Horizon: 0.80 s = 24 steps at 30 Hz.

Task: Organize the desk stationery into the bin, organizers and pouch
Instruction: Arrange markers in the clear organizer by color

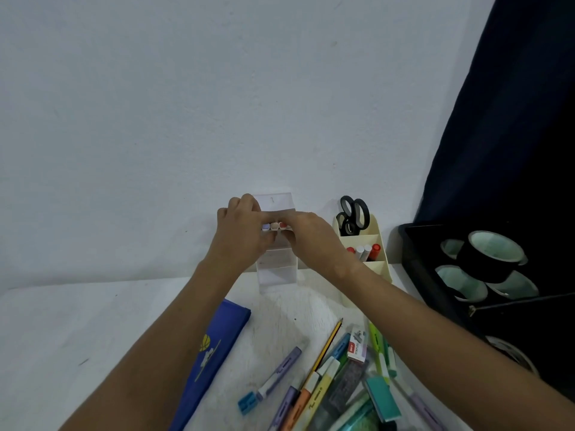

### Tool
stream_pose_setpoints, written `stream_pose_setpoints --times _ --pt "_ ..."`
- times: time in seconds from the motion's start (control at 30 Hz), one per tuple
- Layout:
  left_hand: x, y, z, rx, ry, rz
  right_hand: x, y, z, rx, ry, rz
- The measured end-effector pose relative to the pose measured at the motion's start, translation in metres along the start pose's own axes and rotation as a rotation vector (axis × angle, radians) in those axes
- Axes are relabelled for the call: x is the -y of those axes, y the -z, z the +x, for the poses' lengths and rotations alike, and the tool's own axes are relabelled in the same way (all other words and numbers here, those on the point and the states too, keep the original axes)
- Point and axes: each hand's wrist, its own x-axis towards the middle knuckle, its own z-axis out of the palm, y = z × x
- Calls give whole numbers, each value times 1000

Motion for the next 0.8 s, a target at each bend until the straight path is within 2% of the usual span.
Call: stream_pose_setpoints --times 0.2,0.33,0.47,0.57,0.67,0.73,0.8 --pt "-2 -2 -1 -20 -17 107 -1 -3 4 24 34 -73" --pt "-9 6 -7 83 10 131 4 6 -2 83 53 -99" --pt "-24 18 -33 87 24 12 19 26 -28 92 88 -7" --pt "-24 20 -69 90 57 -104 29 38 -60 97 28 83" --pt "-18 18 -109 408 198 -263 33 39 -99 289 26 96" --pt "-14 12 -134 645 243 -215 35 29 -124 522 60 73" --pt "-13 6 -156 794 237 -167 36 15 -144 720 75 46"
